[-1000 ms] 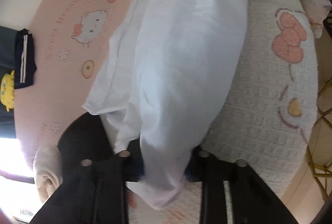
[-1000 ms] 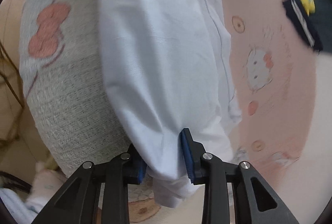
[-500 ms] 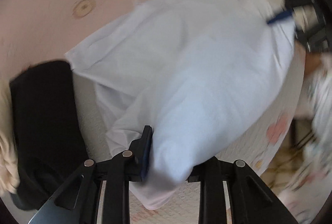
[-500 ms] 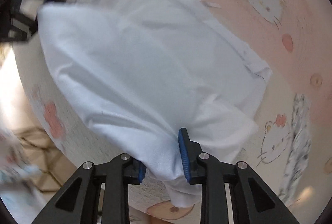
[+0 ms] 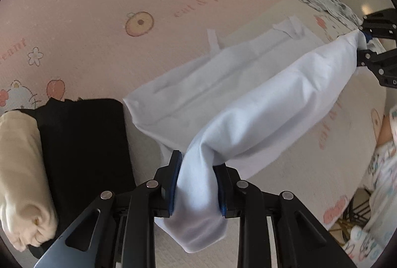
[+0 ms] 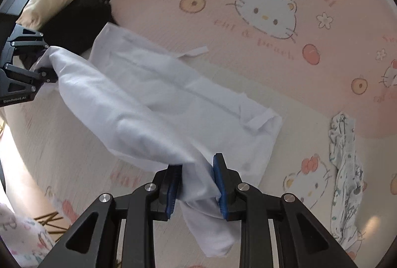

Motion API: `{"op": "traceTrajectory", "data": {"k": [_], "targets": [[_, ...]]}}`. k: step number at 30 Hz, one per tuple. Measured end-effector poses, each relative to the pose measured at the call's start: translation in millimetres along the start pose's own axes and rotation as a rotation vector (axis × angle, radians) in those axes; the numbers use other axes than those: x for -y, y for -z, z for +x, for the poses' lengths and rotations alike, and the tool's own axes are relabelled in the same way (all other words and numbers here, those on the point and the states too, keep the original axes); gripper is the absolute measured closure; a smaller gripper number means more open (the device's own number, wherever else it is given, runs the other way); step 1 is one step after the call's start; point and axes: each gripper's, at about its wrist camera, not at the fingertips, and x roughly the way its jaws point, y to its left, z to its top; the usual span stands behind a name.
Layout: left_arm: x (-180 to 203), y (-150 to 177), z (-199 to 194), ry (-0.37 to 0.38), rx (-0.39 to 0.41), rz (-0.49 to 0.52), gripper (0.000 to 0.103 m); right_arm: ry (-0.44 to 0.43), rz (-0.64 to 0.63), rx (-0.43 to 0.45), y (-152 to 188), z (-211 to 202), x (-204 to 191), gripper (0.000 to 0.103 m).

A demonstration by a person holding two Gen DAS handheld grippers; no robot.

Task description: Fold clothes

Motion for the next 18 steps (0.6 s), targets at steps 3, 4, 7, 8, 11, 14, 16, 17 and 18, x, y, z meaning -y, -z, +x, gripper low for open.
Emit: {"op": "traceTrajectory", "data": {"k": [3, 4, 7, 8, 11, 14, 16, 17, 18], "targets": [[-7, -12, 5, -0.004, 0.002, -0.021, 0.081, -0.002, 0.028, 0.009, -14, 7, 10, 0.078], [-10, -16, 8, -0.004, 0.002, -0.03, 0.081, -0.001, 0.037, 0.009, -17, 9, 13, 0.078], [-19, -32, 19, -0.006, -0.007, -0.064, 0.081, 0.003, 0.057, 0.012, -30, 16, 21, 0.078], [-22, -38, 22, -0.011, -0.01, -0.069, 0.079, 0.005, 0.057, 0.012, -34, 18, 23, 0.078], [-32, -53, 32, -0.024, -0.014, -0.083, 0.078, 0.016, 0.069, 0.001, -46, 30, 30, 0.078], [-36, -62, 41, -0.044, -0.003, -0.111, 0.078, 0.024, 0.093, -0.01, -57, 44, 38, 0.078], [-36, -65, 51, -0.052, -0.011, -0.126, 0.078, 0.019, 0.117, -0.016, -61, 53, 44, 0.078], [-37, -66, 57, -0.054, -0.016, -0.133, 0.078, 0.014, 0.133, -0.021, -63, 58, 47, 0.078], [-38, -68, 62, -0.056, -0.021, -0.142, 0.078, 0.009, 0.15, -0.027, -66, 63, 50, 0.078]]}}
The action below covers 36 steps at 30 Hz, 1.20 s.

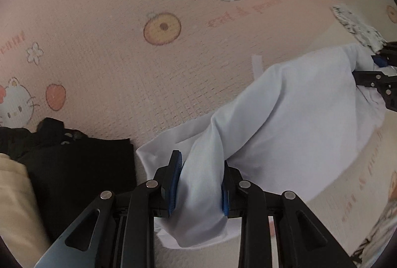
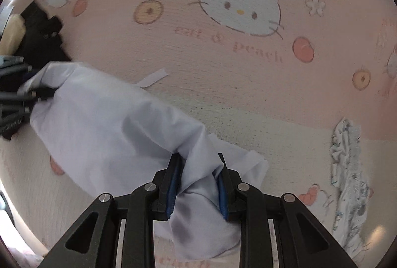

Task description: Fold clothes

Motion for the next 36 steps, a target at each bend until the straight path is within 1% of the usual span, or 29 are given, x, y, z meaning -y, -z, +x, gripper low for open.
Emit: {"op": "traceTrajectory", "data": {"k": [3, 4, 8, 9, 10, 11, 12, 13, 14, 15, 17, 19, 20, 21, 23, 26, 28, 29, 31, 33, 35, 36], "targets": [[-6, -1, 14, 0.016, 0.003, -0.046, 0.078, -0.013, 0.048, -0.022, -5, 18, 5, 0.078], [-10, -2, 16, 0.033, 0.005, -0.065, 0.078, -0.017, 0.055, -0.032, -6, 23, 6, 0.078], [-19, -8, 21, 0.088, -0.023, -0.078, 0.077, -0.041, 0.112, -0.072, -9, 41, 11, 0.077], [-22, -9, 21, 0.105, -0.032, -0.088, 0.075, -0.051, 0.13, -0.07, -10, 41, 13, 0.076], [-28, -10, 18, 0.128, -0.041, -0.105, 0.071, -0.061, 0.149, -0.068, -10, 40, 16, 0.069], [-34, -10, 11, 0.152, -0.032, -0.128, 0.055, -0.066, 0.174, -0.055, -10, 36, 19, 0.061], [-40, -10, 4, 0.175, -0.023, -0.15, 0.031, -0.067, 0.206, -0.04, -8, 27, 24, 0.05], [-46, -10, -4, 0.199, -0.014, -0.173, 0.021, -0.068, 0.238, -0.025, -6, 19, 30, 0.039], [-54, -9, -12, 0.219, 0.002, -0.199, 0.017, -0.068, 0.269, -0.01, -4, 11, 35, 0.035], [-61, -9, -21, 0.238, 0.019, -0.225, 0.017, -0.069, 0.301, 0.005, -2, 2, 40, 0.031], [-75, -6, -38, 0.27, 0.054, -0.279, 0.017, -0.092, 0.373, 0.048, 7, -17, 54, 0.031], [-84, -3, -45, 0.279, 0.07, -0.317, 0.017, -0.107, 0.45, 0.085, 19, -36, 67, 0.027], [-88, -1, -48, 0.283, 0.077, -0.336, 0.017, -0.107, 0.476, 0.091, 25, -40, 70, 0.027], [-87, 4, -50, 0.276, 0.079, -0.347, 0.017, -0.118, 0.509, 0.1, 33, -43, 74, 0.027], [-82, 14, -54, 0.268, 0.078, -0.366, 0.017, -0.138, 0.559, 0.108, 35, -53, 81, 0.027], [-74, 29, -47, 0.266, 0.046, -0.389, 0.017, -0.167, 0.596, 0.126, 51, -57, 80, 0.027], [-69, 37, -39, 0.246, 0.027, -0.4, 0.017, -0.181, 0.589, 0.136, 59, -54, 78, 0.027], [-68, 40, -36, 0.229, 0.019, -0.406, 0.017, -0.169, 0.577, 0.136, 62, -51, 75, 0.027], [-68, 43, -31, 0.202, 0.032, -0.423, 0.017, -0.154, 0.55, 0.135, 62, -51, 72, 0.027], [-67, 42, -29, 0.199, 0.038, -0.435, 0.017, -0.133, 0.495, 0.142, 60, -49, 65, 0.027], [-67, 40, -28, 0.196, 0.045, -0.446, 0.018, -0.136, 0.445, 0.174, 53, -50, 58, 0.027], [-67, 37, -24, 0.208, 0.042, -0.451, 0.018, -0.128, 0.421, 0.187, 49, -49, 56, 0.027]]}}
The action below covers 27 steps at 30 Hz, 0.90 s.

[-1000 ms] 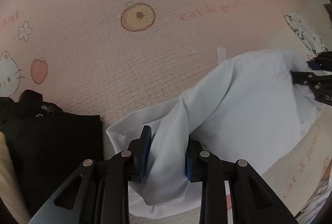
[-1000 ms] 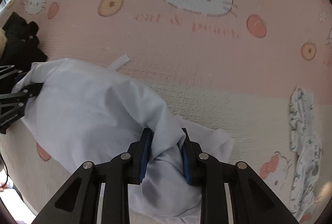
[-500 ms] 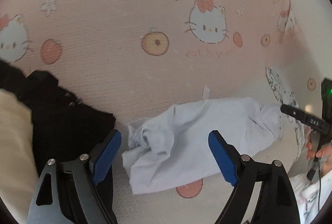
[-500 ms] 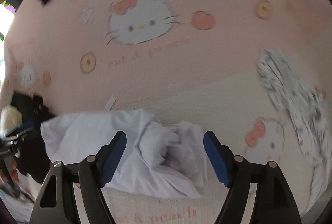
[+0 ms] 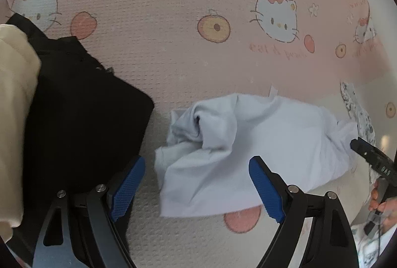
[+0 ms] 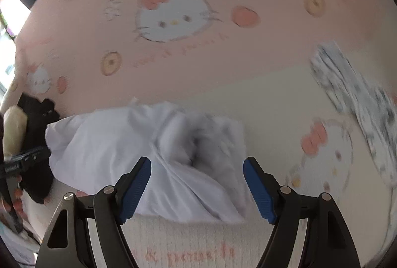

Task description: Fold clothes

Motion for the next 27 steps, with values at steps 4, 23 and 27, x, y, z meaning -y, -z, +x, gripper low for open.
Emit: {"op": "traceTrajectory", "data": {"k": [4, 23, 27], "targets": [[4, -9, 14, -0.02, -0.011, 0.003, 0.039, 0.001, -0.068, -0.006, -11, 18, -9, 0.056], [50, -15, 44, -0.438, 0.035, 0.28, 0.043, 0.089, 0.203, -0.072, -5, 49, 52, 0.057], [61, -7, 21, -0.38, 0.052, 0.321, 0.042, 0.024, 0.298, -0.08, 4, 35, 62, 0.035]]}}
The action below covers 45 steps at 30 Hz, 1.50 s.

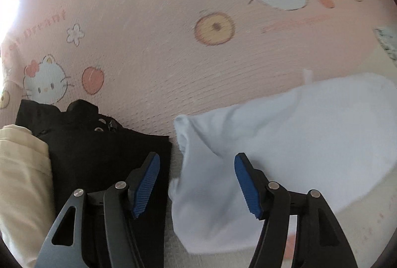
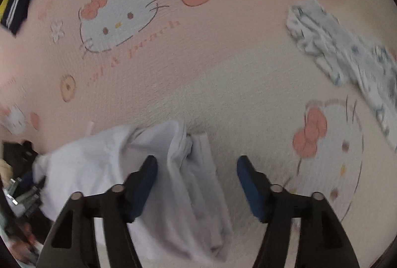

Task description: Fold clothes

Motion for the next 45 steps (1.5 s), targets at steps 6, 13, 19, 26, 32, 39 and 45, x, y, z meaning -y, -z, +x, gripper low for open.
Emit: {"op": "traceTrajectory", "data": {"k": [6, 13, 19, 26, 32, 39, 45], "targets": [[20, 9, -42, -0.014, 0.078, 0.107, 0.034, -0.096, 0.115, -0.017, 36, -32, 12, 0.029], [63, 41, -56, -0.048, 0.069, 0.285, 0.034, -0.275, 0.282, -0.067, 72, -41, 17, 0.021], [96, 57, -59, -0.057, 0.064, 0.389, 0.034, -0.508, 0.442, -0.128, 94, -35, 20, 0.021], [141, 63, -60, -0.043, 0.107, 0.548, 0.034, -0.485, 0.614, -0.108, 110, -17, 42, 0.021], [171, 72, -46, -0.082, 0.174, 0.768, 0.034, -0.515, 0.686, -0.081, 114, -6, 41, 0.021], [187, 96, -36, -0.286, 0.281, 0.985, 0.027, -0.616, 0.708, -0.048, 112, 9, 32, 0.02], [174, 83, -15, -0.398, 0.288, 1.04, 0.017, -0.673, 0.791, -0.023, 105, 16, 36, 0.02]]}}
